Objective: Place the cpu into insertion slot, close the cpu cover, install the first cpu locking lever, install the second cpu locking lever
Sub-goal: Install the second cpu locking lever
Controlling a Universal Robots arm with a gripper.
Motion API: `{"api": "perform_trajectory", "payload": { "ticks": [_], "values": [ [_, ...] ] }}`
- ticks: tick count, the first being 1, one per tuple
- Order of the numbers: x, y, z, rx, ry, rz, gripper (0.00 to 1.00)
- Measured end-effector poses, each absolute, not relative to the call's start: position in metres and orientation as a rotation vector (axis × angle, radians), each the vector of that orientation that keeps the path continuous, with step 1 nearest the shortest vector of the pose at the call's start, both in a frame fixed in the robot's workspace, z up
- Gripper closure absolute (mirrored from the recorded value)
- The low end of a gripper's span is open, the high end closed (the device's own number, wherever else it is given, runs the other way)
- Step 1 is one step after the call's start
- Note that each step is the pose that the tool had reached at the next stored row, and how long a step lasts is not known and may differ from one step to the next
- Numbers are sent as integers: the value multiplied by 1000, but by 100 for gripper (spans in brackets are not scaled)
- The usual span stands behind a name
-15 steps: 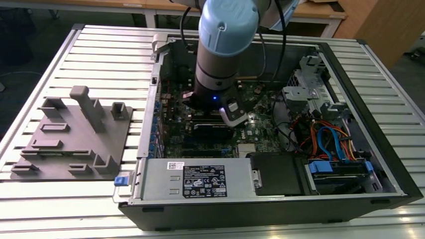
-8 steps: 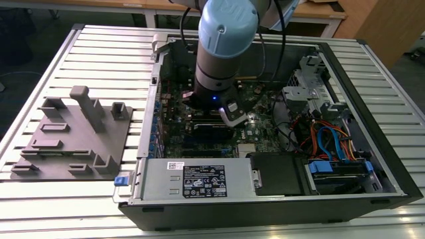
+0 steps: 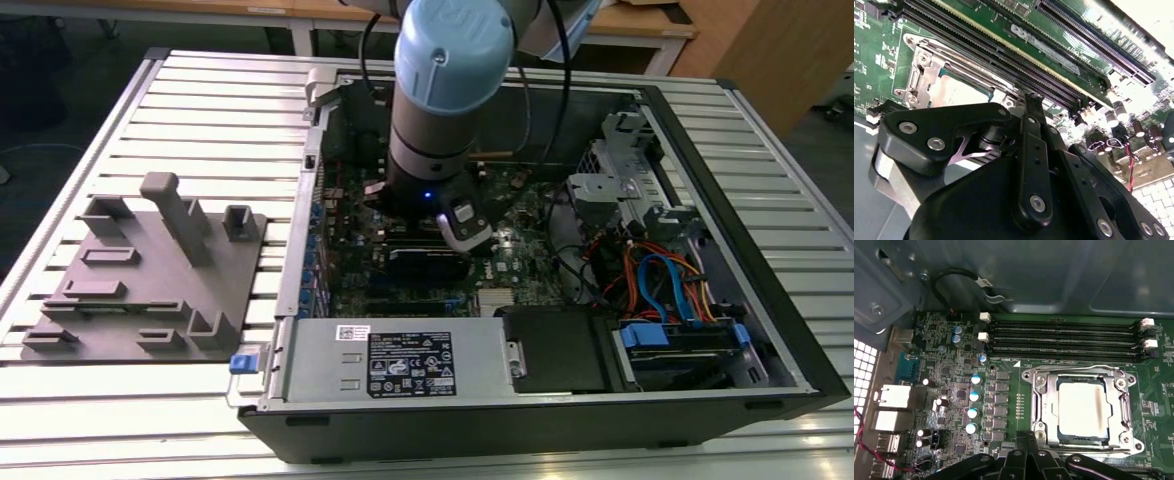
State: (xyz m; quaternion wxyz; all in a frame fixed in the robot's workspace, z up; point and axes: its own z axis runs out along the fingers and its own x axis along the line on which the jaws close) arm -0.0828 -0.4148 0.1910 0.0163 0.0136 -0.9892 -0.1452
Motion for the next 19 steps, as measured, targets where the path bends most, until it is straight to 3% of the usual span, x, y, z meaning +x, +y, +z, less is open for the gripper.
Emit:
{"api": "perform_trajectory", "payload": {
  "ticks": [19],
  "values": [
    [-85, -412, 208, 42, -3076, -452, 90]
  ]
}}
